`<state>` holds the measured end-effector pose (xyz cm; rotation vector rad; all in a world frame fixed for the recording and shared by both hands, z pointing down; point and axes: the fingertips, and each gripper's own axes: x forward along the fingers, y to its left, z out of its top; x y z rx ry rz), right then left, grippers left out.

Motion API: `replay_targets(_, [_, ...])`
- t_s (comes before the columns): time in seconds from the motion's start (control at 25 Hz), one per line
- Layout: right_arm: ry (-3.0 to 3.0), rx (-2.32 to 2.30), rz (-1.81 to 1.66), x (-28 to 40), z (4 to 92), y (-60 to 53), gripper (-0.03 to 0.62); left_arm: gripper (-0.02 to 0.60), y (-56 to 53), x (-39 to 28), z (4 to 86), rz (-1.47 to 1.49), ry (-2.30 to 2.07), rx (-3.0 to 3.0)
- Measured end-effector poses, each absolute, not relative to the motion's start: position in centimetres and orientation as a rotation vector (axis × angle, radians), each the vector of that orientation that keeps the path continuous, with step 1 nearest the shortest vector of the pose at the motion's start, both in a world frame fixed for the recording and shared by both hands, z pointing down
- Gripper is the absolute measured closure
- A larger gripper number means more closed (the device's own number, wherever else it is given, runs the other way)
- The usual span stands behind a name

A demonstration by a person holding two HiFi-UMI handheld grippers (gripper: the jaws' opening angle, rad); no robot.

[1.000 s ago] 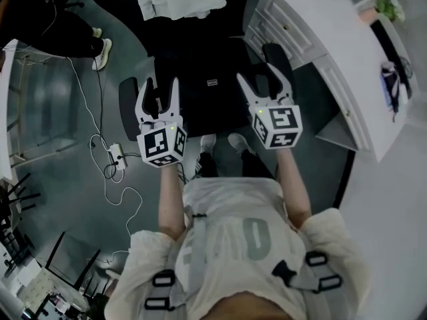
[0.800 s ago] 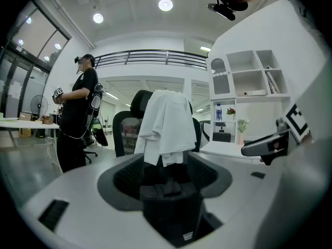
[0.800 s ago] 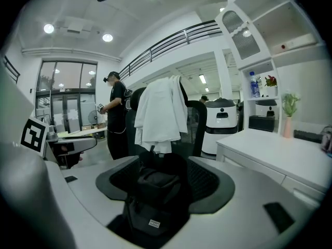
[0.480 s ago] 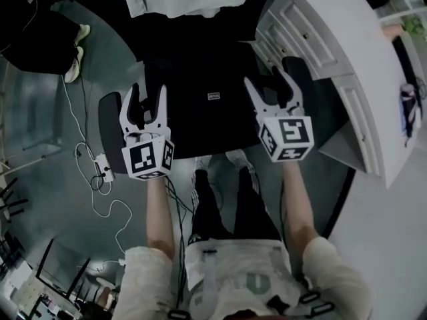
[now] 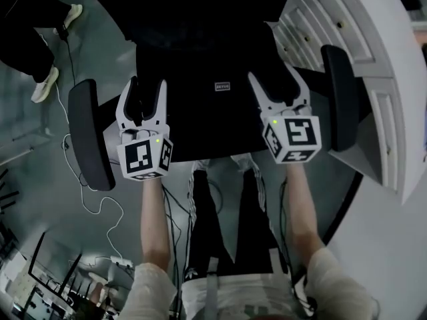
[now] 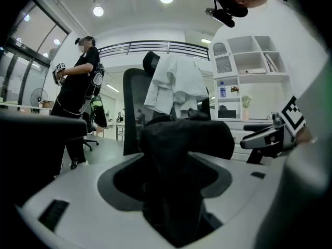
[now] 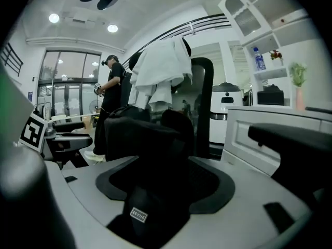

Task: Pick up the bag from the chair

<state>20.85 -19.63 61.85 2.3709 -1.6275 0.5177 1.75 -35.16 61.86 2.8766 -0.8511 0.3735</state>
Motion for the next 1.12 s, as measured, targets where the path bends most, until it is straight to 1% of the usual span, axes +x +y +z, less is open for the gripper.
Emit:
replay_targets(0.24, [-1.61, 2.333, 0.58, 20.2, 66.4, -18.8, 0.313, 0.338, -35.4, 0.7, 66.2, 0.431, -0.858, 2.843])
replay_targets(0.44, [-1.61, 2.302, 0.595, 20.4, 67.8, -18.8, 0.313, 0.339, -36.4, 1.0, 67.5, 0.45, -0.856, 2.824])
replay_targets(0.96, [-1.518, 2.269, 0.597, 26.4, 71.1, -21.6, 0.313, 0.339, -41.8, 2.8, 71.4, 0.537, -0.856, 2.785])
replay_targets(1.12, [-1.585, 2.254, 0.664, 27.3, 72.5, -23.5, 0.313, 0.337, -42.8, 3.6, 72.6, 0.581, -0.812, 2.784])
